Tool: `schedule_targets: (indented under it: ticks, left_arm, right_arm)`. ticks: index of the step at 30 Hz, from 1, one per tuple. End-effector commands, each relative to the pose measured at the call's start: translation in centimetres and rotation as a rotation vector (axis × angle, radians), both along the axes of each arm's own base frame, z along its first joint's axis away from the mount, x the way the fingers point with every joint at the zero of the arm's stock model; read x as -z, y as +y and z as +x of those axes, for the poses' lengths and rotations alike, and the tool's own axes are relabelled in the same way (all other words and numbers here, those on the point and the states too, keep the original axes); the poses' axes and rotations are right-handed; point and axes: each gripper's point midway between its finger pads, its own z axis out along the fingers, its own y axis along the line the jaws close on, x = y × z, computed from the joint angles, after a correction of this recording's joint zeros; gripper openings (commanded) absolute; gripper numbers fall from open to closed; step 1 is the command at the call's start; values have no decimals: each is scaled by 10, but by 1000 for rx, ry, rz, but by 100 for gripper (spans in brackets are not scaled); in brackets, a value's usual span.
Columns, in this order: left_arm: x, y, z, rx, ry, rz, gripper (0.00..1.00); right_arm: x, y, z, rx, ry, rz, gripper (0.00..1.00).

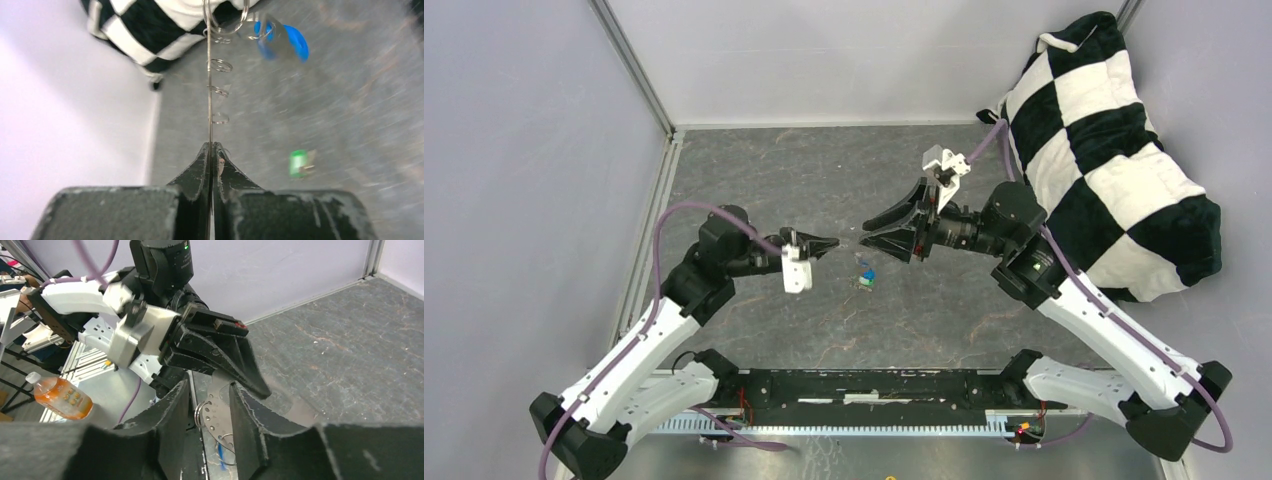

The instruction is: Put the keys on the keyring

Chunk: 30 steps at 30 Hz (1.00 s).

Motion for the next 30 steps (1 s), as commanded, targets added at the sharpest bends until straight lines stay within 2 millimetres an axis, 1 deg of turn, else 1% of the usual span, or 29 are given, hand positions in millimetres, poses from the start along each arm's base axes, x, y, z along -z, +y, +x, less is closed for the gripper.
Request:
schedule_targets:
  ticks: [1, 2, 3, 4, 7, 10, 15, 18, 22, 27, 29, 30]
  left_arm:
    - [-33, 7, 23, 20, -710, 90, 2]
    - [-36, 6, 23, 29, -799, 100, 2]
    - [-42, 5, 23, 38, -885, 101, 2]
    - [-45, 4, 22, 55, -953, 108, 2]
    - [-55, -2, 13, 111, -1172, 109, 2]
    - [-52, -7, -3, 203, -1386, 123, 2]
    - [-49, -14, -28, 328, -1664, 104, 2]
    - [-48, -17, -37, 372, -1762, 91, 2]
    - [-51, -18, -42, 391, -1855, 87, 2]
    - [-61, -18, -46, 385, -1950, 79, 2]
    - [-63, -18, -47, 379, -1968, 81, 2]
    - [-63, -18, -46, 371, -1975, 86, 2]
  right_arm:
    - [-6, -16, -8, 38, -20, 11, 45]
    - [1, -21, -8, 59, -8, -9, 46]
    - [2, -25, -9, 77, -11, -12, 48]
    - [6, -28, -7, 101, -11, -24, 49]
    - [13, -38, 1, 178, -10, -62, 56]
    - [26, -44, 16, 260, 14, -119, 65]
    - [54, -43, 34, 329, 80, -190, 77]
    - [56, -45, 42, 369, 92, -195, 80]
    - [55, -41, 39, 341, 102, -167, 82]
    - [59, -28, 21, 211, 137, -103, 80]
    - [57, -23, 11, 142, 148, -61, 78]
    - [50, -21, 9, 120, 138, -27, 76]
